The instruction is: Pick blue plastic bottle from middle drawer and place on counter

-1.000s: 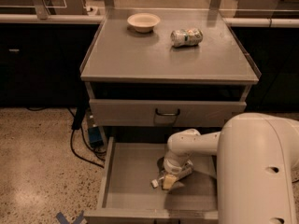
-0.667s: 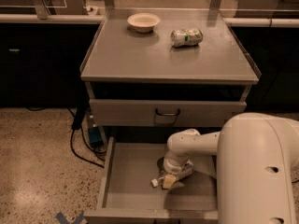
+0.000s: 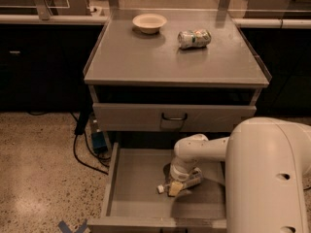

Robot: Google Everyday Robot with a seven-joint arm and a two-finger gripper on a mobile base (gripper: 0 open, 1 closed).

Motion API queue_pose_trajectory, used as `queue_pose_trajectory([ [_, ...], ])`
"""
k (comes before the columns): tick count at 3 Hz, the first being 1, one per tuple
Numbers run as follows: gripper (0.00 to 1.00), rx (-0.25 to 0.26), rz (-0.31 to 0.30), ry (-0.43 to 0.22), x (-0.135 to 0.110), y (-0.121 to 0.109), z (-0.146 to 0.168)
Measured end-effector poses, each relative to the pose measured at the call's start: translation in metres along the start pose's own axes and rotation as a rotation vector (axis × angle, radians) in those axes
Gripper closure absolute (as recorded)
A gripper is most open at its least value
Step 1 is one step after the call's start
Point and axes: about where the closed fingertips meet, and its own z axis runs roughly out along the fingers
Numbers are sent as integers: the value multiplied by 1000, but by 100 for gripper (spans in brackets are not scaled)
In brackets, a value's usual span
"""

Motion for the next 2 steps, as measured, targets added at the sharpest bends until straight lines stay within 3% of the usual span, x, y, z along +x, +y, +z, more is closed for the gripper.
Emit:
queue_pose_trajectory([
  [1, 100, -1, -15, -21, -1, 3, -7],
  [2, 100, -4, -61, -27, -12, 16, -54],
])
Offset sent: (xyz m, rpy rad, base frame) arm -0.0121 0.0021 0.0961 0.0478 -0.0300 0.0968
